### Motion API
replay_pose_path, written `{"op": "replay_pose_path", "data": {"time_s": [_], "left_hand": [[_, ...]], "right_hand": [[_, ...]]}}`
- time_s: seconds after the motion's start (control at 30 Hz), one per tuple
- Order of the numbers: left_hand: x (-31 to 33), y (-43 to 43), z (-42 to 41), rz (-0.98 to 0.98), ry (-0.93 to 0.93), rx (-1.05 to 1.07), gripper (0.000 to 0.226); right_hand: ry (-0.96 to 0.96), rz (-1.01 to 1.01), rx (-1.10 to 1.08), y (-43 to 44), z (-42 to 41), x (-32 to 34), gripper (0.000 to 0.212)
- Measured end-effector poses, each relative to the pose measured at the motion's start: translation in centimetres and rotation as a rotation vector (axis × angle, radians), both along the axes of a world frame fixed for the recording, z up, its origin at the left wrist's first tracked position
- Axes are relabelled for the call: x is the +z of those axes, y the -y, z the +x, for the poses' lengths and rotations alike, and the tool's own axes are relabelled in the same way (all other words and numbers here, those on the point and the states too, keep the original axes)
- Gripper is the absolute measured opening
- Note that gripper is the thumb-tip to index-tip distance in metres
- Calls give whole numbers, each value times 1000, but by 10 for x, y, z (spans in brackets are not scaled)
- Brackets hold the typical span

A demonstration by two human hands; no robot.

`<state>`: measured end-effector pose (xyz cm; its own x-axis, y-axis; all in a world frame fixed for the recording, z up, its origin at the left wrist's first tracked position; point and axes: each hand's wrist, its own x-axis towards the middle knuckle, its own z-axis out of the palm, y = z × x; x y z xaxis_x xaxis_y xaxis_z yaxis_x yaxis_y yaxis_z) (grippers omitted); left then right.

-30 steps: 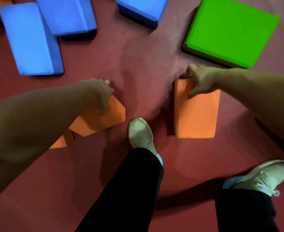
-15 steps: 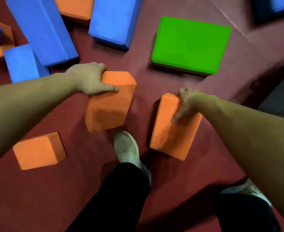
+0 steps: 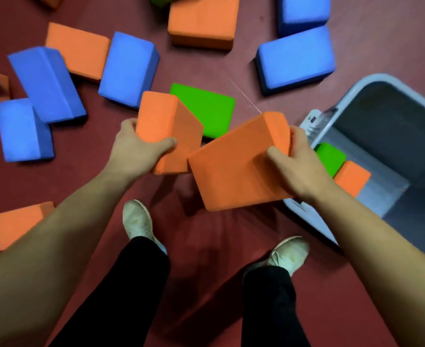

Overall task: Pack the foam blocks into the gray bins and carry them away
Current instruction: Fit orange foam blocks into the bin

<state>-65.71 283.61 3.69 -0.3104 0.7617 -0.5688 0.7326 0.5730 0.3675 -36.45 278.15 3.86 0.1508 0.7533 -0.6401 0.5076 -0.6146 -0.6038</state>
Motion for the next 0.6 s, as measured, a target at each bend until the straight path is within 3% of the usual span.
{"op": "replay_pose_path", "data": {"time_s": [0.1,0.33,0.6], "left_hand": [[46,11,50,20,53,-3,92],[132,30,194,94,213,-98,81],[132,25,342,179,378,-425,92]], "right_hand": [[-48,1,-195,15,57,50,57],[-96,64,-503,61,157,115,75],[-190,125,-766,105,265,116,83]]}}
